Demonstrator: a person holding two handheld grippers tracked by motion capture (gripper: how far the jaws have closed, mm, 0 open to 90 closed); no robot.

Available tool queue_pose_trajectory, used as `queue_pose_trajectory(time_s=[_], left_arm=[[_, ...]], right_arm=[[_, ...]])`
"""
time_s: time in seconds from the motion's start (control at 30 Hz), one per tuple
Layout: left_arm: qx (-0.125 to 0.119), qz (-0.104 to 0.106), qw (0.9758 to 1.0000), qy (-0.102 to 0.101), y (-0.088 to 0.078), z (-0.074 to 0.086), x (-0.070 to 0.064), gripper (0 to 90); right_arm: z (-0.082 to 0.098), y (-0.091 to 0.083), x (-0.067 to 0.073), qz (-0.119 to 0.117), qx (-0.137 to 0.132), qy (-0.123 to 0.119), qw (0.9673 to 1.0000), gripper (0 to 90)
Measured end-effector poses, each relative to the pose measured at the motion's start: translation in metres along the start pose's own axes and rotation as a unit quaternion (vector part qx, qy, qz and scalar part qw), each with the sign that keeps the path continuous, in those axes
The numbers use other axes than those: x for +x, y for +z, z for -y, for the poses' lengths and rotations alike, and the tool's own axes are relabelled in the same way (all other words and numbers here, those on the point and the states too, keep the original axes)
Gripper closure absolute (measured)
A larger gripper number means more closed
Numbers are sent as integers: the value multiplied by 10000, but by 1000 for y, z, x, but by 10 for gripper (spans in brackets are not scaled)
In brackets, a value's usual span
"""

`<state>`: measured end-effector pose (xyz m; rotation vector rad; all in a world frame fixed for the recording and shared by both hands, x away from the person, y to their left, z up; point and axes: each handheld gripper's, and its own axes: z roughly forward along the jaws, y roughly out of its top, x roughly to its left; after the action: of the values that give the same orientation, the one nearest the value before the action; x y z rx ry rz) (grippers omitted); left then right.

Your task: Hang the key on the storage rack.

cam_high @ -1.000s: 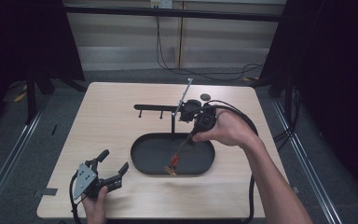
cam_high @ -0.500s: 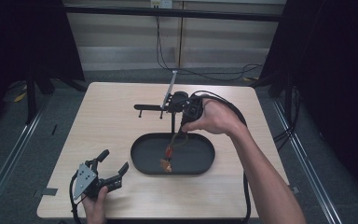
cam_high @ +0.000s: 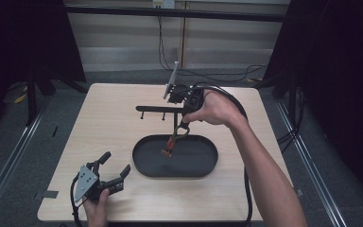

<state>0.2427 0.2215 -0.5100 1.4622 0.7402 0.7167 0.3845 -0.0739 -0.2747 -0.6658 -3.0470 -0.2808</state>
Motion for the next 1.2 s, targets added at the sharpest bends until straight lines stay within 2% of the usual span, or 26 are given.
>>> queue_pose_trajectory(time_s=[0.2,0.27,0.3,0.57,0.73,0.9,1.03,1.2], left_arm=[[-31,4,10000,-24,0,0,0,158],[-32,5,10000,-24,0,0,0,158],[-29,-1,10000,-2,0,0,0,158],[-57,-4,10000,-35,1,0,0,158],[-36,13,10000,-6,0,0,0,158],[-34,23,10000,0,0,0,0,158],[-46,32,10000,-5,0,0,0,158],[-35,62,10000,3,0,0,0,158]], right_arm=[[-3,-5,-7,24,-50,14,10000,859],[-3,-7,-11,39,-30,96,9999,859],[-4,-7,-15,64,-48,220,9997,859],[-6,-8,-21,125,-120,267,9995,858],[-4,-5,-25,243,-44,295,9993,858],[-2,-3,-28,232,-20,317,9992,856],[-2,0,-32,358,-47,341,9988,855],[-1,1,-36,316,-128,365,9988,854]])
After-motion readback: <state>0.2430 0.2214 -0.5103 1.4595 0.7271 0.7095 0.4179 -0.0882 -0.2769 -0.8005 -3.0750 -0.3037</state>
